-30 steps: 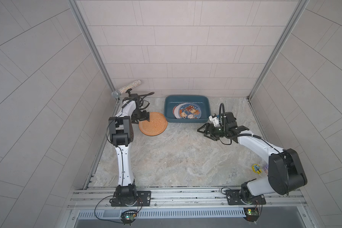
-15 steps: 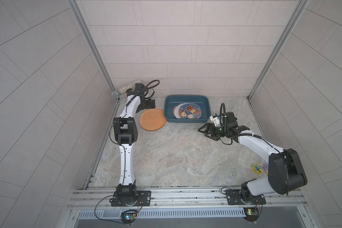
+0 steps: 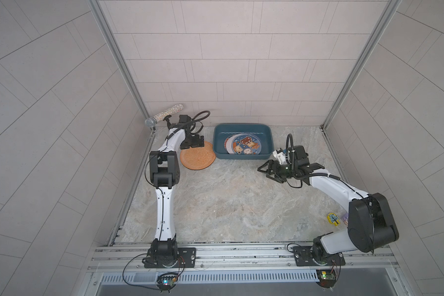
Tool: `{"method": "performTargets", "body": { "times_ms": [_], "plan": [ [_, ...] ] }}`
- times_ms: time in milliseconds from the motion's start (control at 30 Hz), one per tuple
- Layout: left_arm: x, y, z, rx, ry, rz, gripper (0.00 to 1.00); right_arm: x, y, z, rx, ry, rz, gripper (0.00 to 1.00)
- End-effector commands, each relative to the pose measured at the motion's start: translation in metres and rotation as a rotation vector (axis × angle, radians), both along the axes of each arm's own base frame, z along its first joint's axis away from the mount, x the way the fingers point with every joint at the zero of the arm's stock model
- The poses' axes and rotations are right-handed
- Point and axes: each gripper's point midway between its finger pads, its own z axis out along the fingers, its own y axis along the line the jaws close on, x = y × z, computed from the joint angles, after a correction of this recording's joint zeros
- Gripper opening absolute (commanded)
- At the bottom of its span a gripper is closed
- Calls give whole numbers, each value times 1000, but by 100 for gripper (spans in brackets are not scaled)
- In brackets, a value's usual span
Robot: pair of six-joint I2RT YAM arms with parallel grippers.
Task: Put the coasters into the storage box
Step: Move the coaster to the center of the board.
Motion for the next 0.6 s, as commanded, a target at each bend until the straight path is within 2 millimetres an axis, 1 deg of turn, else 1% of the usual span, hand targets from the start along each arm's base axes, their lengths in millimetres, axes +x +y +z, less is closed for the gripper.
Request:
{"method": "performTargets", "body": {
  "times_ms": [0,133,267,433,500,567],
  "plan": [
    [30,0,10,-10,-105,12,100,-2,-2,-1,-8,2,-1,80],
    [44,-2,-2,-22,-111,16,100,0,-3,-4,-12,11,-5,80],
    [52,-2,-14,-31,-109,24,100,3,-3,-7,-18,17,-9,80],
    [59,7,-21,-2,-99,47,99,7,-3,-10,-22,27,-13,80],
    [60,13,-24,4,-87,75,100,8,-2,-11,-22,30,-13,80],
    [58,15,-28,8,-73,78,100,9,-2,-11,-23,30,-16,80]
  ]
}}
